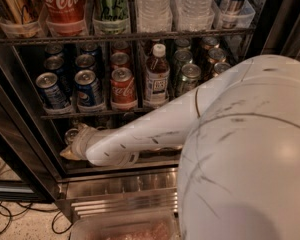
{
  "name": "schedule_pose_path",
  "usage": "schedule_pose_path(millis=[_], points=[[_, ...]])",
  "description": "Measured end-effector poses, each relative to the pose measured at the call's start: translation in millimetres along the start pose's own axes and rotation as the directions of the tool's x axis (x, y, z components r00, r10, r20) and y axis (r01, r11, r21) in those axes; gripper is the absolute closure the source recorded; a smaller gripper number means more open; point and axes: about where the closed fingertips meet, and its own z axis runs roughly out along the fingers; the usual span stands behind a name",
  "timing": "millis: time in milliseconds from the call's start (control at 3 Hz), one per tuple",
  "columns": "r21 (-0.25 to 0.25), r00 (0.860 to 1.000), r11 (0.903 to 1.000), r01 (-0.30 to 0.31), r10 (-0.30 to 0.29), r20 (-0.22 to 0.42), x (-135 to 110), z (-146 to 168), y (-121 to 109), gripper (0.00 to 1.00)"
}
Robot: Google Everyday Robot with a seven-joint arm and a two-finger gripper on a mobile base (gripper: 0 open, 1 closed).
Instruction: Pick 7up can from bottom shelf of fridge
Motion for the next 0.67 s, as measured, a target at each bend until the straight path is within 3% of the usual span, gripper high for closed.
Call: schedule_pose_path(millis=[667], points=[[-0.026,1.0,0.9996,0.004,-0.005,-0.021,3.1,11.9,5.5,0.27]])
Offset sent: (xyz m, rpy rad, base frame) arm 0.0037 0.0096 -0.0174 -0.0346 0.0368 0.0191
